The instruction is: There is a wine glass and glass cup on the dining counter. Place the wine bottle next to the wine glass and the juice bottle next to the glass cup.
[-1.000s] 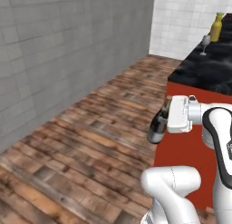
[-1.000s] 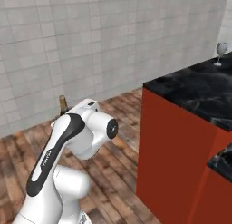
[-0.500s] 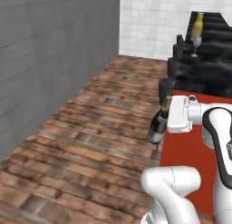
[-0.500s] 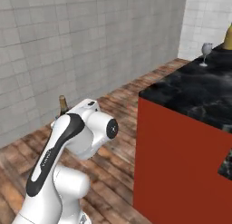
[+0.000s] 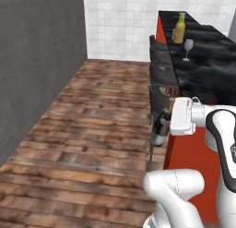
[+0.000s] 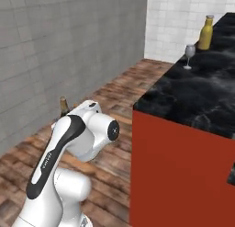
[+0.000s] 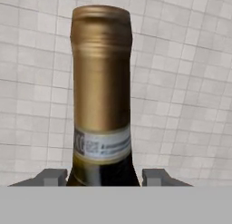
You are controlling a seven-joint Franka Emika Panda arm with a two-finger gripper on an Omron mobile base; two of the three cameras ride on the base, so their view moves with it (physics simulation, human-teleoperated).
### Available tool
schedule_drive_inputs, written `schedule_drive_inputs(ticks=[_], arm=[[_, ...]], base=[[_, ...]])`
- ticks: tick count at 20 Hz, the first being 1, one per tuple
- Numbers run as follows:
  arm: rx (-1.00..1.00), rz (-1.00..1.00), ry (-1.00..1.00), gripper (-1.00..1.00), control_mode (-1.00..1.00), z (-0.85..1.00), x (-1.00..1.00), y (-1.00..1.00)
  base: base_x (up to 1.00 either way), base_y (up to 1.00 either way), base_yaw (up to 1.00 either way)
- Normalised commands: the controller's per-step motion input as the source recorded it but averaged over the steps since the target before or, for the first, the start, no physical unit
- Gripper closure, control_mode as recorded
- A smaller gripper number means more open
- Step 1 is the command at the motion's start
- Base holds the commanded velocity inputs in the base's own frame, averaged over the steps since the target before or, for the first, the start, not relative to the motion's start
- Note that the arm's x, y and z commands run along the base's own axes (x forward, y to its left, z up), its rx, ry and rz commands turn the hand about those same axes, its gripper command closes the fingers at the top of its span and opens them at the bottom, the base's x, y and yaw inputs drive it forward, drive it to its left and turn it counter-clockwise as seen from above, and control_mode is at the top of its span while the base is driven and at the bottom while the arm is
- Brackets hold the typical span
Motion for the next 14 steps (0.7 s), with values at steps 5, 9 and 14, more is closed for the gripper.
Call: schedule_drive_inputs(ticks=[5,9,14], arm=[[0.00,0.00,0.00,1.00,1.00,0.00,0.00,0.00],[0.00,0.00,0.00,1.00,1.00,0.00,0.00,0.00],[0.00,0.00,0.00,1.00,1.00,0.00,0.00,0.00]], base=[[0.70,0.33,-0.41],[0.68,0.33,-0.43],[0.54,0.40,-0.41]])
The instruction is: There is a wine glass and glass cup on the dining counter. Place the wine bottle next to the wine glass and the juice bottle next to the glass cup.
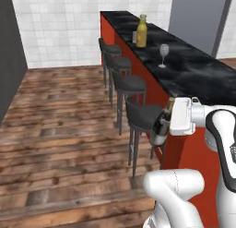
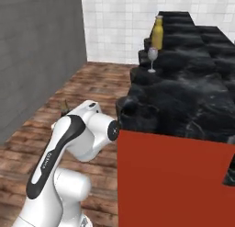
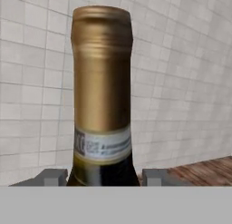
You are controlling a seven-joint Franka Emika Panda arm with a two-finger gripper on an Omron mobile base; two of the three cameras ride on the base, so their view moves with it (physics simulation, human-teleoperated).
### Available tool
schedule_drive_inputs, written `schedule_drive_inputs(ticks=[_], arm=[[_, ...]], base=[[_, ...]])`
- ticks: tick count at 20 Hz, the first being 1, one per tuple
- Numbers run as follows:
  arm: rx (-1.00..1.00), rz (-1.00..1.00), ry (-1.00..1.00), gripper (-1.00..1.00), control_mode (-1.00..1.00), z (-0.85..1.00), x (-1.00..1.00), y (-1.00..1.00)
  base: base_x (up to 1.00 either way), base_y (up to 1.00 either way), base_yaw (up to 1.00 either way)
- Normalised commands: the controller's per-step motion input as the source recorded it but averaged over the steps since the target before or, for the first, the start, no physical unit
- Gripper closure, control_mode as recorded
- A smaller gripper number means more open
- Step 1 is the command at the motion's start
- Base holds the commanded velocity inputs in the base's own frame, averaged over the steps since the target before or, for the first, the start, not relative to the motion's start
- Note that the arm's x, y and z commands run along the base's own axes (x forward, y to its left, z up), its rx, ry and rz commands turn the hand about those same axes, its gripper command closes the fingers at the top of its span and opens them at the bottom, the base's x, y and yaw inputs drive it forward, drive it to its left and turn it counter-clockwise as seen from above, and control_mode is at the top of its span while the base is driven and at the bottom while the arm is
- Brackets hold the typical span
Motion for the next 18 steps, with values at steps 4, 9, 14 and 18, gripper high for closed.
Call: schedule_drive_inputs(ticks=[4,9,14,18], arm=[[0.00,0.00,0.00,1.00,1.00,0.00,0.00,0.00],[0.00,0.00,0.00,1.00,1.00,0.00,0.00,0.00],[0.00,0.00,0.00,1.00,1.00,0.00,0.00,0.00],[0.00,0.00,0.00,1.00,1.00,0.00,0.00,0.00]], base=[[0.37,0.57,-0.25],[0.09,0.77,-0.04],[0.06,0.79,-0.03],[0.39,0.49,-0.39]])
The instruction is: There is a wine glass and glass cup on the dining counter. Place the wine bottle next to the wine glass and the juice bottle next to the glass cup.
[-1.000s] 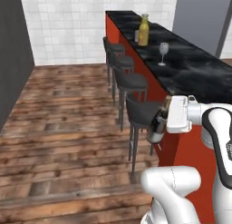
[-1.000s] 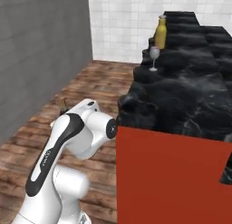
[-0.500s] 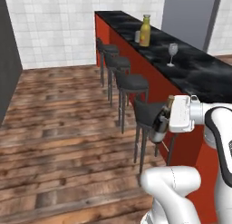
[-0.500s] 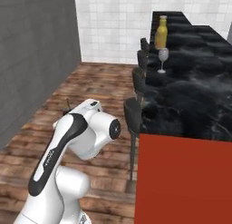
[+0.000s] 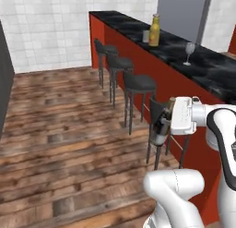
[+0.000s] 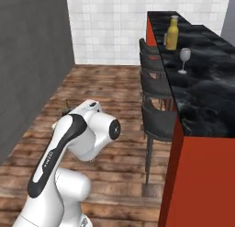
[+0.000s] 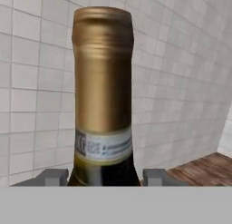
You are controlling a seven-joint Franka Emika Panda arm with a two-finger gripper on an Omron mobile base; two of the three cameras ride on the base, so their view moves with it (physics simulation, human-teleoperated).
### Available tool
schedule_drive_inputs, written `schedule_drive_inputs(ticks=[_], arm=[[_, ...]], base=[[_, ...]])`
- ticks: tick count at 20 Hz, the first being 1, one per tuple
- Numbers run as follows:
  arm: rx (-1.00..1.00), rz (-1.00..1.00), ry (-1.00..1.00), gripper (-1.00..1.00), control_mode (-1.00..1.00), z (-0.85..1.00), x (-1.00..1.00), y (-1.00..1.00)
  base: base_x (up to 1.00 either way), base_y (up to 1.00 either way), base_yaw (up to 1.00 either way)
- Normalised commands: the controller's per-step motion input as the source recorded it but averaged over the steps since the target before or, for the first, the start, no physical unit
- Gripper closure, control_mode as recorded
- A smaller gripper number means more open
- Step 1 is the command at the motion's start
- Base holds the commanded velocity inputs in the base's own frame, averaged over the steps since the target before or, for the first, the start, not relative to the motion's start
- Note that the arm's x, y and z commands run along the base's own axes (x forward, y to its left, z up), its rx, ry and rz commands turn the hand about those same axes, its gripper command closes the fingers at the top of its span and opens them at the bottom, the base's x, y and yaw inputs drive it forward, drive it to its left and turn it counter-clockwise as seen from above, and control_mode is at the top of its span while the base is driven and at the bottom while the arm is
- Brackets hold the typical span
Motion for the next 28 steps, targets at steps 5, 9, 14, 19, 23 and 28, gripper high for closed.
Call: schedule_drive_inputs(ticks=[5,9,14,19,23,28], arm=[[0.00,0.00,0.00,1.00,1.00,0.00,0.00,0.00],[0.00,0.00,0.00,1.00,1.00,0.00,0.00,0.00],[0.00,0.00,0.00,1.00,1.00,0.00,0.00,0.00],[0.00,0.00,0.00,1.00,1.00,0.00,0.00,0.00],[0.00,0.00,0.00,1.00,1.00,0.00,0.00,0.00],[0.00,0.00,0.00,1.00,1.00,0.00,0.00,0.00]], base=[[0.49,0.31,-0.60],[0.47,0.29,-0.64],[0.48,0.30,-0.63],[0.50,0.38,-0.53],[0.39,0.47,-0.47],[0.33,0.50,-0.45]])
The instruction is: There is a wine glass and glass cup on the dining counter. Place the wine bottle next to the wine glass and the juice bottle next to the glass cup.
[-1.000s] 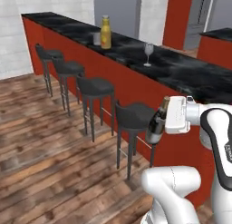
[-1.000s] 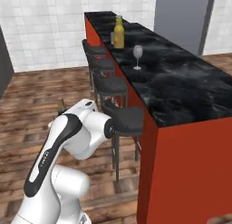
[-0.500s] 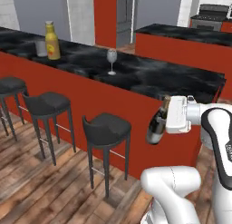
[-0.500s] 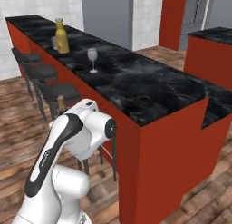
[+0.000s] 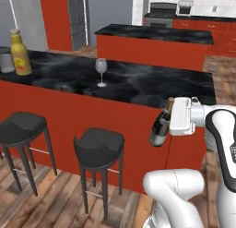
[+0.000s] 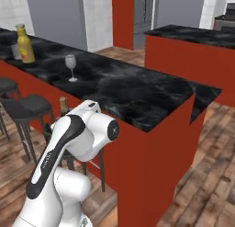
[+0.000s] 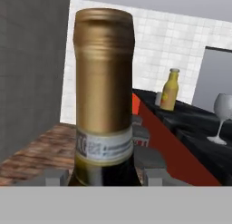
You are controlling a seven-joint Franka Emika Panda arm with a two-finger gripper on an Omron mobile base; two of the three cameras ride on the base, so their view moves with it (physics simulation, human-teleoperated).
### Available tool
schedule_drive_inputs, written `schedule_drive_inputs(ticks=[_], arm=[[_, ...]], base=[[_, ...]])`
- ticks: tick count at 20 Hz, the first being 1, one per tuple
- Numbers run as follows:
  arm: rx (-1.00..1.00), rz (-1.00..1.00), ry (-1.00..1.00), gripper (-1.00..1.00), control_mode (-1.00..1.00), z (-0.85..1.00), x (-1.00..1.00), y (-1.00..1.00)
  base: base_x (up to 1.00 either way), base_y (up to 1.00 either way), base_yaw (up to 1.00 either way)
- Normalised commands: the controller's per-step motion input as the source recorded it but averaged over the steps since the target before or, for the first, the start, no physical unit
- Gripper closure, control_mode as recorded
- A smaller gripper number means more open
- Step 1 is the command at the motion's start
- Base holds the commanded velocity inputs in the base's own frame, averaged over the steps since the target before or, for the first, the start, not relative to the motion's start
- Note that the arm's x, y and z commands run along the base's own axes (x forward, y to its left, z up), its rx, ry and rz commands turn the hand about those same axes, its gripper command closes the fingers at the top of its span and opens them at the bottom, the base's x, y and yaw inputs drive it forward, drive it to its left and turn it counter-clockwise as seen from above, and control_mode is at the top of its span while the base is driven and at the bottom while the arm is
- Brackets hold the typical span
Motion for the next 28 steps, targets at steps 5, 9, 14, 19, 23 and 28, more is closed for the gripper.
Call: schedule_drive_inputs(ticks=[5,9,14,19,23,28], arm=[[0.00,0.00,0.00,1.00,1.00,0.00,0.00,0.00],[0.00,0.00,0.00,1.00,1.00,0.00,0.00,0.00],[0.00,0.00,0.00,1.00,1.00,0.00,0.00,0.00],[0.00,0.00,0.00,1.00,1.00,0.00,0.00,0.00],[0.00,0.00,0.00,1.00,1.00,0.00,0.00,0.00],[0.00,0.00,0.00,1.00,1.00,0.00,0.00,0.00]], base=[[0.33,0.50,-0.45],[0.14,0.61,-0.36],[0.00,0.66,-0.29],[0.00,0.62,-0.24],[0.30,0.39,-0.25],[0.45,0.08,-0.19]])
